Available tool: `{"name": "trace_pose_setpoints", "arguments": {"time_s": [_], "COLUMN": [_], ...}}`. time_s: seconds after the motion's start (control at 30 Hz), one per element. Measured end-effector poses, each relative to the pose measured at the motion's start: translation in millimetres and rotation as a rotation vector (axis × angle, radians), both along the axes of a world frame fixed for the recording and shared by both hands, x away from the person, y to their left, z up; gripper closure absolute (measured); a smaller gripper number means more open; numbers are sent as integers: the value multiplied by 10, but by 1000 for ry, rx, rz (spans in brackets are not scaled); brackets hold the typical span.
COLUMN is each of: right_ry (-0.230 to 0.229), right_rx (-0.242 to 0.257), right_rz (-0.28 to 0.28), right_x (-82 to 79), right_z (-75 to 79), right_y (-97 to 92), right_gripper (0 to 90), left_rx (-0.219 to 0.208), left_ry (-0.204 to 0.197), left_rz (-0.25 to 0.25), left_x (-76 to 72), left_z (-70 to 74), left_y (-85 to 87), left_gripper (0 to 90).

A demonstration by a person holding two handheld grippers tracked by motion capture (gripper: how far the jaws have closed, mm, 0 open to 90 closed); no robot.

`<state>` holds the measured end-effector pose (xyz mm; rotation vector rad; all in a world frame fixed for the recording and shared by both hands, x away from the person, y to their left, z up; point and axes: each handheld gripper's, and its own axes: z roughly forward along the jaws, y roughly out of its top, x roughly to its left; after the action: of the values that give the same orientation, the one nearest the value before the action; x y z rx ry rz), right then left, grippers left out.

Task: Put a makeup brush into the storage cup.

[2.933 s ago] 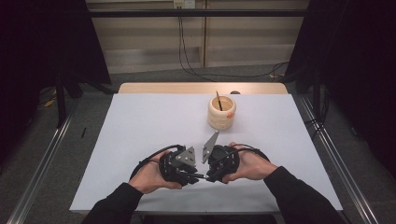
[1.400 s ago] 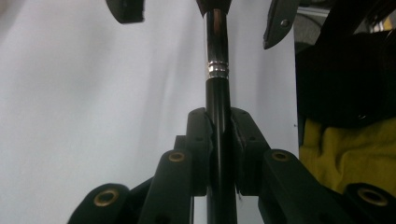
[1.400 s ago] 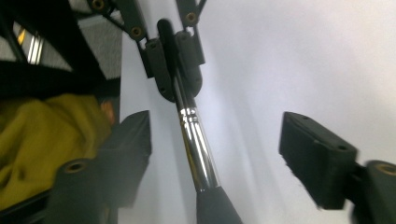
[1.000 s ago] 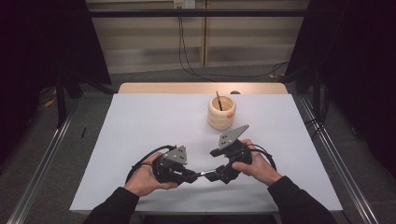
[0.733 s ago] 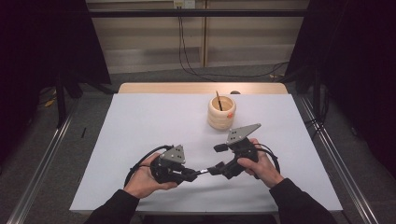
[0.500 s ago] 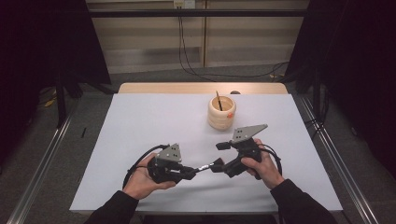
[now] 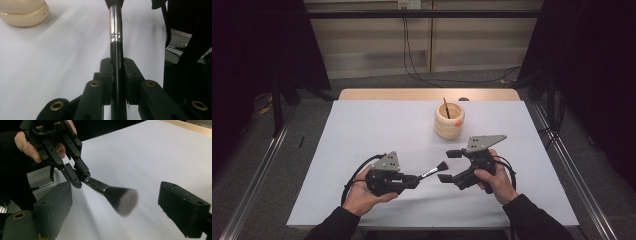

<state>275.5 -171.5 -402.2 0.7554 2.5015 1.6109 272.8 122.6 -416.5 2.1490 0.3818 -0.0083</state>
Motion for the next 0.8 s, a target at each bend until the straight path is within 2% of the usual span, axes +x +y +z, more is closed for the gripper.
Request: {"name": "trace_pose_setpoints", "arguments": {"time_s": [0.13, 0.3, 0.4, 0.47, 0.53, 0.57, 0.6, 0.67, 0.73, 0.8], "right_ry": [8, -20, -54, -51, -89, -90, -92, -103, -106, -121], "right_rx": [21, 45, 67, 67, 77, 77, 79, 80, 116, 129], "right_rz": [1, -28, -34, -20, 0, 0, 14, 22, 28, 24], "right_x": [-15, -53, -60, -79, -87, -92, -92, -97, -89, -88], "right_z": [-1, 11, -9, -17, -29, -27, -25, -21, -20, -10], "right_y": [-21, -48, -70, -85, -90, -92, -94, -92, -90, -95], "right_gripper": [93, 83, 85, 89, 89, 89, 89, 87, 78, 77], "left_rx": [-25, -52, -85, -104, -124, -125, -144, -158, -160, -164], "left_ry": [-3, -20, -22, -29, -34, -42, -49, -47, -61, -71], "left_rz": [9, 28, 47, 61, 66, 72, 71, 67, 74, 81], "left_x": [-16, -51, -68, -79, -94, -106, -115, -127, -132, -135], "left_z": [-12, 1, 8, 16, 28, 34, 34, 33, 32, 33], "left_y": [17, 46, 68, 87, 100, 102, 105, 103, 105, 111], "left_gripper": [793, 793, 793, 793, 793, 793, 793, 793, 793, 793]}}
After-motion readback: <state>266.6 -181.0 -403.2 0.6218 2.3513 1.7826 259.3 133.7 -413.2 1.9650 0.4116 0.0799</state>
